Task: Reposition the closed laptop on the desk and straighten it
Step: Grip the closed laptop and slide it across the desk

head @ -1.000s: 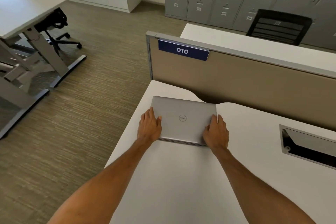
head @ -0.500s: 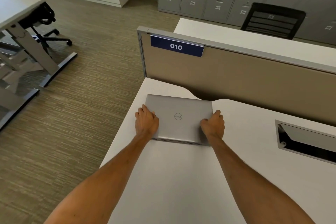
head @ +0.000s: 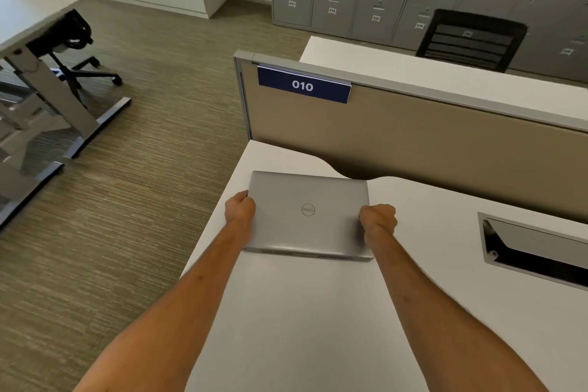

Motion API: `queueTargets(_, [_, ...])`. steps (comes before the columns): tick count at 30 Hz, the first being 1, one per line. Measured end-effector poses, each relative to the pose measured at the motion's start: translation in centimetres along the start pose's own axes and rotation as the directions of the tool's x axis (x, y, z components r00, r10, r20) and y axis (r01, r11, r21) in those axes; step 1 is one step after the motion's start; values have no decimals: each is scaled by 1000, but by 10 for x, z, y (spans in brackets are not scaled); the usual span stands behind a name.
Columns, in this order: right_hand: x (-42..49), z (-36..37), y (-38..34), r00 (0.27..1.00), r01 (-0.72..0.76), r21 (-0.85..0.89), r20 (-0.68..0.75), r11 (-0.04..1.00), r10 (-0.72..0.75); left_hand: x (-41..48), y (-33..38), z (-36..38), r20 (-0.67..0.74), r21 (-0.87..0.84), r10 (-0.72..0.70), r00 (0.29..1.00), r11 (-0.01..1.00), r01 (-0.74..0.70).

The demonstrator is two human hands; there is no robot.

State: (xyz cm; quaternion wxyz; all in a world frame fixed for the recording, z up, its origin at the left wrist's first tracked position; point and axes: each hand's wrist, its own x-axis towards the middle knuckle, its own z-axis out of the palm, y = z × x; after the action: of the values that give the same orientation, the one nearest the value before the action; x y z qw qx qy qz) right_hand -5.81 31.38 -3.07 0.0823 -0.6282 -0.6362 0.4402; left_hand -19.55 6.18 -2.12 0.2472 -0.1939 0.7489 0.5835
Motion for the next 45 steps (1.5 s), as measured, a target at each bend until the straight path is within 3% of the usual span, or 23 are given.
queueTargets(6, [10, -1, 6, 994, -100, 74, 50, 992, 97, -3, -8, -4, 33, 69, 115, 993, 991, -117])
queueTargets(10, [16, -6, 3, 994, -90, 61, 71, 994, 85, -7, -6, -8, 85, 107, 170, 982, 978, -179])
queueTargets(18, [11, -16, 5, 994, -56, -19, 95, 998, 58, 0, -9, -17, 98, 71, 153, 983, 984, -160])
queueTargets(31, [-6, -55, 31, 990, -81, 73, 121, 994, 72, -49, -35, -18, 73, 22, 161, 984, 986, -163])
queueTargets(40, [-19, -109, 71, 975, -177, 172, 167, 969, 149, -110, -56, -8, 89, -14, 160, 983, 987, -159])
queueTargets(45, [-27, -154, 93, 944, -268, 270, 263, 925, 197, -151, -66, 1, 103, -28, 173, 980, 985, -171])
